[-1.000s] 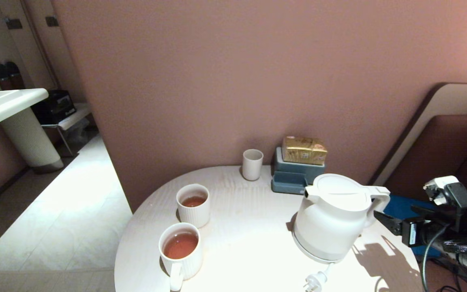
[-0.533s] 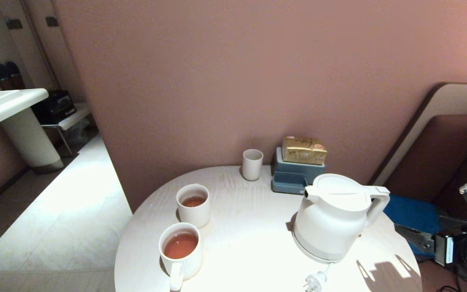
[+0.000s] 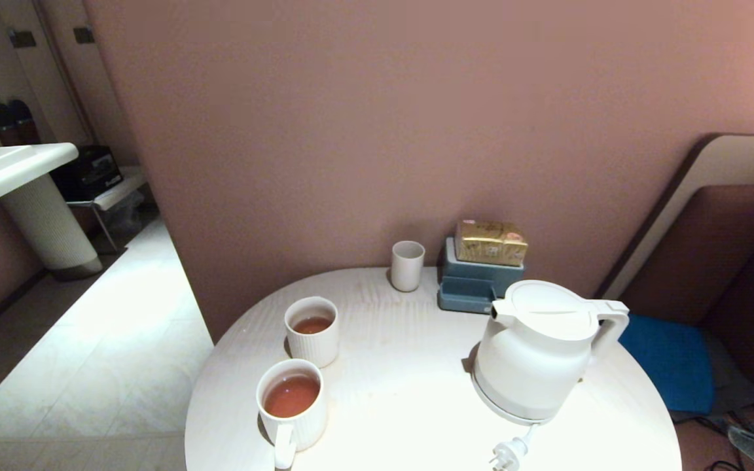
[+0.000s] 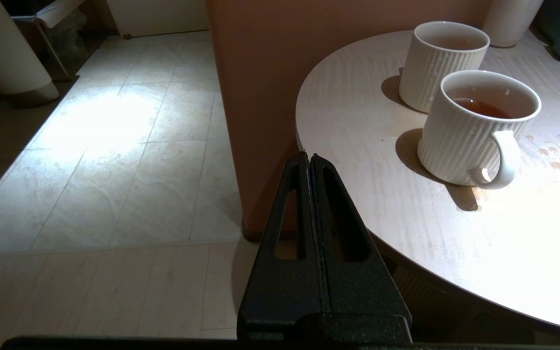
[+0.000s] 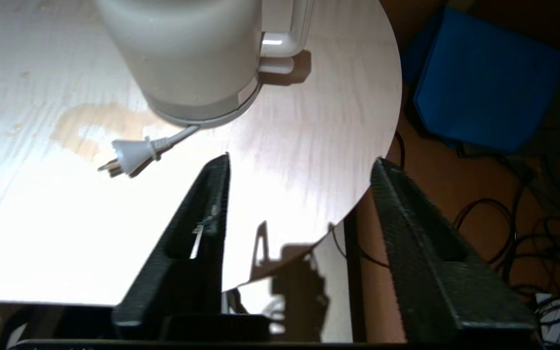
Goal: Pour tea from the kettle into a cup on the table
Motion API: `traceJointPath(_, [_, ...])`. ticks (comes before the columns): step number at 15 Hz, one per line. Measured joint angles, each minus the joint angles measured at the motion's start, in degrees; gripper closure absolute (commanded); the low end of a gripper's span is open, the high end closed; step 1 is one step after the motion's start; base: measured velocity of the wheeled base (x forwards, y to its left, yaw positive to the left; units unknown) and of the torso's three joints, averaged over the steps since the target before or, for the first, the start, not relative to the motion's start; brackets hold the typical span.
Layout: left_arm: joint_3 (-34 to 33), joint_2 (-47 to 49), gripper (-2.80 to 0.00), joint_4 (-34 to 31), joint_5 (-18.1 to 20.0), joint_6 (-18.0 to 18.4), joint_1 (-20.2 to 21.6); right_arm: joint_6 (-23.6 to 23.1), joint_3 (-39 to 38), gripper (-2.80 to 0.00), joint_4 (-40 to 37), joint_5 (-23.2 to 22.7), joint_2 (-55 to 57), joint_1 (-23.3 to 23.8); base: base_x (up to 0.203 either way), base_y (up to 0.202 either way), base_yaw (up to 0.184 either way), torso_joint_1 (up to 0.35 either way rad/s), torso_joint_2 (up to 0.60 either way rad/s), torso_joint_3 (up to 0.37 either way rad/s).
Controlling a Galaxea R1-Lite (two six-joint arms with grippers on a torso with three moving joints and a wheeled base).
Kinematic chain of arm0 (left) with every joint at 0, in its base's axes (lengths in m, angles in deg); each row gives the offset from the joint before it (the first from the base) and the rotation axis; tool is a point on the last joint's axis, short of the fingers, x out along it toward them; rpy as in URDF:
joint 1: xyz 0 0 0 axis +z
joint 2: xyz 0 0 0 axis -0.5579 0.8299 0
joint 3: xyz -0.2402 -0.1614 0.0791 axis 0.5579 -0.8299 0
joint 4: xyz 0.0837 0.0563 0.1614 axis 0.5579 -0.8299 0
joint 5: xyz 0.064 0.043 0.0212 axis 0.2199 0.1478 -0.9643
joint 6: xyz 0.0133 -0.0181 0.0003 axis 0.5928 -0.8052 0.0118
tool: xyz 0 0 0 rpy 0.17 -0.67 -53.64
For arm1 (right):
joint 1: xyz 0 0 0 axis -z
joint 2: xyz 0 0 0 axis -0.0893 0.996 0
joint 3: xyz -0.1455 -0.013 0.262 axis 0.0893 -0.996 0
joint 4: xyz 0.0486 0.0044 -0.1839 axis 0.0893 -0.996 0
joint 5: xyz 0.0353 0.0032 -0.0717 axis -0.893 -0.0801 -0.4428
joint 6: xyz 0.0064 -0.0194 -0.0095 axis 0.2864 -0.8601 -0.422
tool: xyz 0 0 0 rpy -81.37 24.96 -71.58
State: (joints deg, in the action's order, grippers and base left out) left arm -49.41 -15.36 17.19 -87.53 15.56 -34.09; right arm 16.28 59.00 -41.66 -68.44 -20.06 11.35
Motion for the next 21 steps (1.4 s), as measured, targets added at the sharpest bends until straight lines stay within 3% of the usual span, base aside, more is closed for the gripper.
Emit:
traceJointPath(4, [0.0,0.0,0.0,0.0,0.0,0.0,0.0,1.1,3.5,0.0,-16.8,-4.0,-14.5,-0.1,0.0,0.0,0.0,0.0,0.0,0.0])
traceJointPath(8, [0.0,0.0,0.0,0.0,0.0,0.0,0.0,5.3,5.0,0.0,-25.7,-5.4,-22.9,-0.1,0.0,0.0,0.0,0.0,0.0,0.0])
traceJointPath(11, [0.0,0.0,0.0,0.0,0.0,0.0,0.0,2.5,3.4,0.0,-20.4,-5.4,-24.5,-1.5,0.0,0.0,0.0,0.0,0.0,0.0])
traceJointPath(16, [0.0,0.0,0.0,0.0,0.0,0.0,0.0,0.5,-8.0,0.0,-4.4,-2.9,-26.9,-4.2,0.0,0.0,0.0,0.0,0.0,0.0])
traceJointPath(21, [0.0,0.0,0.0,0.0,0.0,0.0,0.0,-2.4,-14.5,0.0,-3.0,-1.2,-36.4,-6.2,0.0,0.0,0.0,0.0,0.0,0.0])
